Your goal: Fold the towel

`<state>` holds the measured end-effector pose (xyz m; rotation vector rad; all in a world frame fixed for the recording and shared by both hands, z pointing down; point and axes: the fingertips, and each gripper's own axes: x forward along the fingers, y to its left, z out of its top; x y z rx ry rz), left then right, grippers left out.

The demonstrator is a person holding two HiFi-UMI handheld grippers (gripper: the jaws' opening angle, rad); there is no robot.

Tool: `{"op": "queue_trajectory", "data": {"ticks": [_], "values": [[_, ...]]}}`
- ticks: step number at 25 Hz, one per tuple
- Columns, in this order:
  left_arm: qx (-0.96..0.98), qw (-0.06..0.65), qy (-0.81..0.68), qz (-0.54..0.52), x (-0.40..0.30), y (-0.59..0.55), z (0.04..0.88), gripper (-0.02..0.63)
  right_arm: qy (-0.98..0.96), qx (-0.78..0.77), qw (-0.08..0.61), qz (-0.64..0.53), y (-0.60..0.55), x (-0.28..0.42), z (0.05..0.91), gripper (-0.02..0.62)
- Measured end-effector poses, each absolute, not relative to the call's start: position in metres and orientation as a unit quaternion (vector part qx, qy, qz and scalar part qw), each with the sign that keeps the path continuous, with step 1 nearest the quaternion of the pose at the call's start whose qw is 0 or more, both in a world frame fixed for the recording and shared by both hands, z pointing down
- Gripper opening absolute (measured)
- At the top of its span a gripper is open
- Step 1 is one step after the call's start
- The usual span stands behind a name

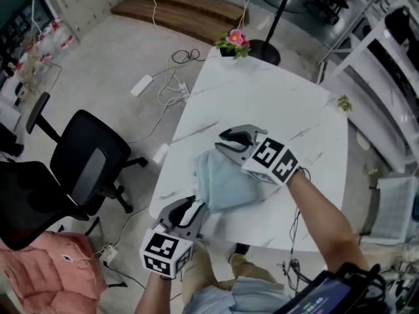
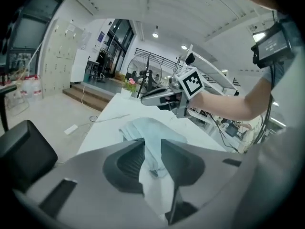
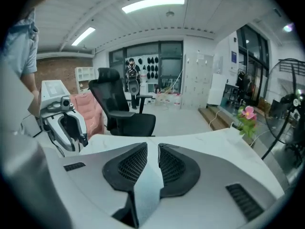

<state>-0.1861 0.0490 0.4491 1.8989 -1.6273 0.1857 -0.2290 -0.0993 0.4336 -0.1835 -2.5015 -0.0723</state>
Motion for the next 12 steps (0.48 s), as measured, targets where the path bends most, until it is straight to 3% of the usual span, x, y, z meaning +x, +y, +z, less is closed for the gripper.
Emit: {"op": "queue_trajectory", "data": {"ticks": [12], "values": [[0.683,0.114,-0.722,0.005,-0.174,0.025,0.224,0.081,-0.994,0.076,0.074,-0.028,-0.073,-0.105,0.198,0.097]]}}
